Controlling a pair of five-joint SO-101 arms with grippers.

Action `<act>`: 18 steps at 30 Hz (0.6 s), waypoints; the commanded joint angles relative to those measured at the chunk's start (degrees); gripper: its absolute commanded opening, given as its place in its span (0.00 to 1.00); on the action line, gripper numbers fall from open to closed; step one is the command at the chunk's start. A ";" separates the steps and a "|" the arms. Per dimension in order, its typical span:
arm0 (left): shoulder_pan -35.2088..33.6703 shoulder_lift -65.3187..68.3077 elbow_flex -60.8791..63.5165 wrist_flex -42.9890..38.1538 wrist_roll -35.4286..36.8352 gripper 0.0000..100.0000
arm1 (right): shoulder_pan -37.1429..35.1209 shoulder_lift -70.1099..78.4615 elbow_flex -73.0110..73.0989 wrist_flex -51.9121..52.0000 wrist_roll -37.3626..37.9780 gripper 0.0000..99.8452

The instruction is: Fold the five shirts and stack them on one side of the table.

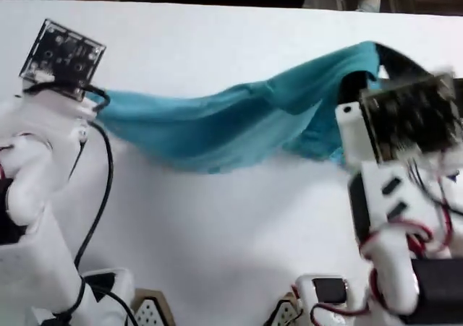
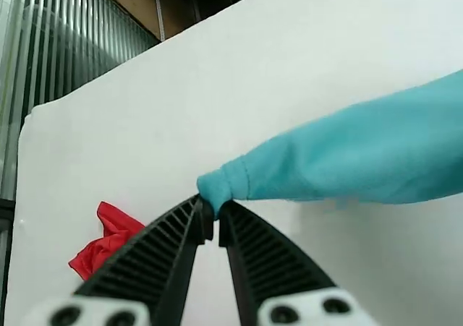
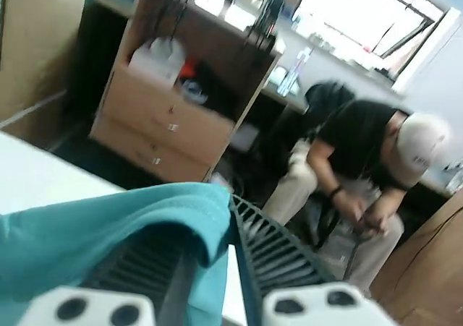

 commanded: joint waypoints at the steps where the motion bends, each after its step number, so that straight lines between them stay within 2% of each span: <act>1: -3.34 -1.14 -2.07 1.05 -0.09 0.03 | 0.22 0.22 -7.65 -0.84 2.99 0.02; 5: -7.47 -1.41 -1.98 1.05 -0.09 0.03 | -0.31 0.22 -12.22 3.65 2.99 0.02; 9: -10.90 -1.49 -1.98 1.05 0.00 0.03 | -4.53 0.13 -14.59 8.92 2.99 0.02; 18: -11.43 -4.92 -2.07 1.05 0.00 0.03 | -5.58 0.13 -25.49 15.16 2.99 0.02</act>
